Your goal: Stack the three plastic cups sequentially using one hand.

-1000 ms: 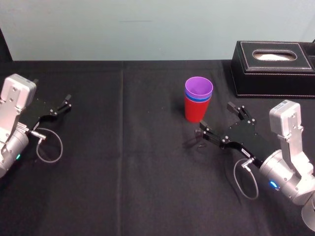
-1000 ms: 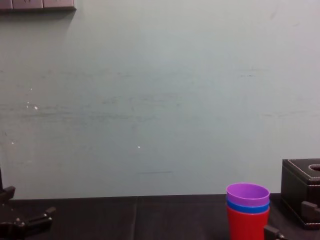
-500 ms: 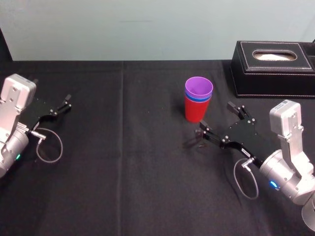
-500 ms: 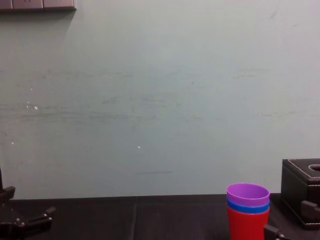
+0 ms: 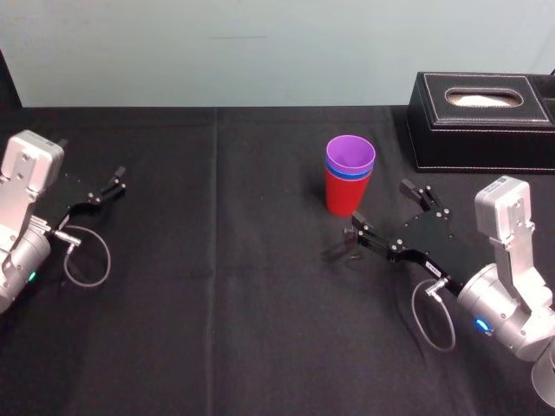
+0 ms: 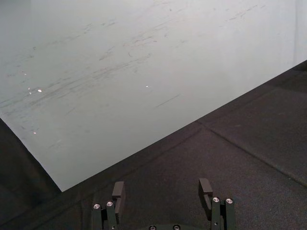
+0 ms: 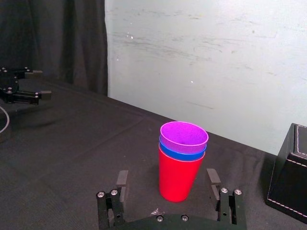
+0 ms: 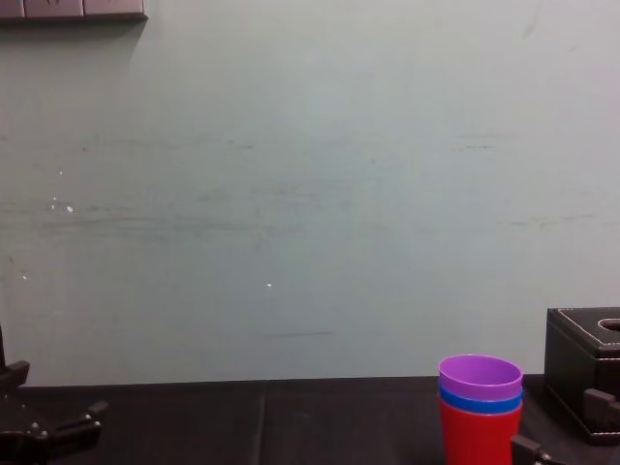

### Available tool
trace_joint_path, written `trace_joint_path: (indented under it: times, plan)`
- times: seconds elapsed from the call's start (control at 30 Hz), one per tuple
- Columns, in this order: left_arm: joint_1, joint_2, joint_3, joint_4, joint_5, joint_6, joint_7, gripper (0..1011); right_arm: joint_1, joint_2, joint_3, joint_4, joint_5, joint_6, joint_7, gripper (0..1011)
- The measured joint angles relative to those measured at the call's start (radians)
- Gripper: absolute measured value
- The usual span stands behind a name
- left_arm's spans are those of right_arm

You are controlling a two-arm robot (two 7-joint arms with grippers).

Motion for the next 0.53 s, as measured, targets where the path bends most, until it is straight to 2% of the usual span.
trace_joint_path:
  times: [0.53]
  plan:
    - [0.000, 0.000, 0.000, 0.000, 0.000, 0.000, 0.000, 1005, 0.000, 0.000, 0.000, 0.000, 0.000, 0.000, 0.000, 1002]
